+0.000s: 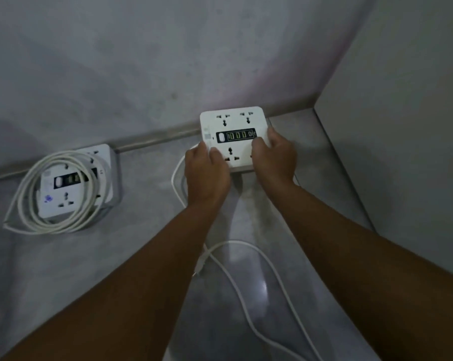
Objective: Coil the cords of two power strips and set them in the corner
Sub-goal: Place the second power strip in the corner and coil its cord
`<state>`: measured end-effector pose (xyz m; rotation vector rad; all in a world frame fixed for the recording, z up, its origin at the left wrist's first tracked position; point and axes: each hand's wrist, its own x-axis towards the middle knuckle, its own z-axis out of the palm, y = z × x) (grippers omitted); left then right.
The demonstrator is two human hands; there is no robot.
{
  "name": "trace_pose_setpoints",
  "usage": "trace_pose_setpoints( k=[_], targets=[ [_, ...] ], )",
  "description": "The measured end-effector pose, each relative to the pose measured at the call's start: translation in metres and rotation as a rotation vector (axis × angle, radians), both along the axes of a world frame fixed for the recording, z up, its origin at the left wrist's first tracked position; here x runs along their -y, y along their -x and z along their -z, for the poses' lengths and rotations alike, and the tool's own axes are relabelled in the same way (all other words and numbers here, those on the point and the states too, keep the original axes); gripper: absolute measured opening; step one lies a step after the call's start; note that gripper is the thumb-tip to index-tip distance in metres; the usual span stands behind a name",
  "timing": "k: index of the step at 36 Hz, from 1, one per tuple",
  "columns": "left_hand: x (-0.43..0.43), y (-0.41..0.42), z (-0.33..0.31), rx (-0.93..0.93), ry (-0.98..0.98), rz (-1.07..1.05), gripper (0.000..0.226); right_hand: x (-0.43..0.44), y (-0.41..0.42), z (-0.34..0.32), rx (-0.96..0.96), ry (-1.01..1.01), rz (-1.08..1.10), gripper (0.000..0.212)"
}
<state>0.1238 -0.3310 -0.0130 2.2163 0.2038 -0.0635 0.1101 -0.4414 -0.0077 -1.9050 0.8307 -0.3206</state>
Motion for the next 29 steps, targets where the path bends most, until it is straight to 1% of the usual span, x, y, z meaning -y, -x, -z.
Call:
trace_pose_setpoints(
  k=[1,2,4,5,9,11,13,16,17,19,21,24,26,29],
  targets=[
    [0.000,-0.004,0.002,-0.014,0.016,0.003,0.033,0.002,-0.005,0.001,-0.020,0.003,-0.014,0.024],
    [0.000,-0.007,0.004,-0.032,0.033,0.007,0.034,0.004,-0.009,0.003,-0.036,0.003,-0.030,0.025],
    [0.001,-0.012,0.008,-0.076,0.051,0.024,0.035,0.007,-0.015,0.005,-0.075,0.002,-0.060,0.040],
    [0.002,-0.013,0.010,-0.094,0.045,0.035,0.035,0.009,-0.016,0.005,-0.090,-0.002,-0.070,0.044],
    [0.001,-0.012,0.017,-0.123,0.032,0.091,0.035,0.018,-0.017,0.010,-0.104,-0.028,-0.151,0.027],
    [-0.001,-0.009,0.021,-0.115,0.031,0.123,0.037,0.022,-0.014,0.014,-0.115,-0.030,-0.182,0.030],
    [-0.005,-0.008,0.024,-0.093,0.015,0.163,0.044,0.024,-0.011,0.019,-0.125,-0.007,-0.224,0.036],
    [-0.012,-0.004,0.027,-0.037,-0.049,0.249,0.053,0.025,-0.006,0.026,-0.100,0.157,-0.332,0.030],
    [-0.014,-0.003,0.029,0.024,-0.087,0.282,0.059,0.024,-0.004,0.030,-0.091,0.225,-0.373,0.035],
    [-0.019,-0.001,0.031,0.152,-0.194,0.347,0.066,0.023,0.004,0.039,-0.083,0.366,-0.470,0.055],
    [-0.024,-0.002,0.033,0.231,-0.293,0.435,0.069,0.019,0.013,0.047,-0.041,0.504,-0.554,0.062],
    [-0.027,-0.007,0.039,0.252,-0.430,0.593,0.071,0.015,0.023,0.055,-0.043,0.626,-0.679,0.061],
    [-0.028,-0.012,0.047,0.243,-0.501,0.655,0.068,0.015,0.021,0.058,-0.100,0.699,-0.748,0.064],
    [-0.030,-0.018,0.053,0.220,-0.555,0.706,0.065,0.022,0.011,0.056,-0.195,0.738,-0.824,0.072]
  ],
)
